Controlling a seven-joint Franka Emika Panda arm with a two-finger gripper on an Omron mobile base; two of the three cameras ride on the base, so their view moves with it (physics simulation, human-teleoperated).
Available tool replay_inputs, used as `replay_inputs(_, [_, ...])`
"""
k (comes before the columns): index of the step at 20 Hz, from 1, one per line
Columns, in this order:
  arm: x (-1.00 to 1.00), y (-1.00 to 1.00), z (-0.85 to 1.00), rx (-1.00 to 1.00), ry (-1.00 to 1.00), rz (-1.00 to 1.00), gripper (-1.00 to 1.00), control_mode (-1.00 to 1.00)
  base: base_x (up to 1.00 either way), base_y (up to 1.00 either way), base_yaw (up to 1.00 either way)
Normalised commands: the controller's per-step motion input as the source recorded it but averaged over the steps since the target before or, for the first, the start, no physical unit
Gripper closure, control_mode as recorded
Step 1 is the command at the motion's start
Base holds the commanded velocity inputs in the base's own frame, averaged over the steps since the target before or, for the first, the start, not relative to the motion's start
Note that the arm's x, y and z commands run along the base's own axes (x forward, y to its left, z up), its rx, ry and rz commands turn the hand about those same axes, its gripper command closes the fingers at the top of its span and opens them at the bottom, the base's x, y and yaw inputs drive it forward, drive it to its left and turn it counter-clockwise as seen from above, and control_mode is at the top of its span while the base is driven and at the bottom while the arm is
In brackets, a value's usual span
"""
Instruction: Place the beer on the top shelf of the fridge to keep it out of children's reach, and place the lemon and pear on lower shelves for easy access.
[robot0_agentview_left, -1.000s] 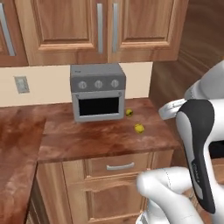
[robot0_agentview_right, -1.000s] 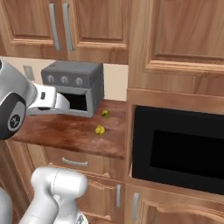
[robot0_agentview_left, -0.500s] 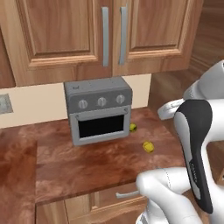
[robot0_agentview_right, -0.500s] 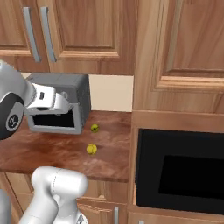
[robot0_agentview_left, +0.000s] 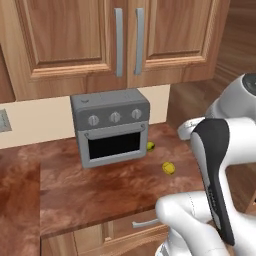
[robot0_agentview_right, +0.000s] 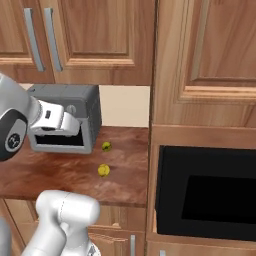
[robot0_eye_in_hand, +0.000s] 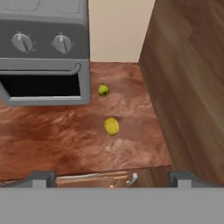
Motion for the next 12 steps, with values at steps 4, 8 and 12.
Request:
replay_inputs(4, [0.05, -0.01, -0.57, -0.01, 0.00, -0.11, -1.00, -1.00, 0.00, 0.00, 0.00])
replay_inputs(8, [0.07, -0.18, -0.58, 0.00, 0.01, -0.02, -1.00, -1.00, 0.00, 0.00, 0.00])
replay_inputs(12, [0.00, -0.13, -0.57, 0.00, 0.08, 0.00, -1.00, -1.00, 0.00, 0.00, 0.00])
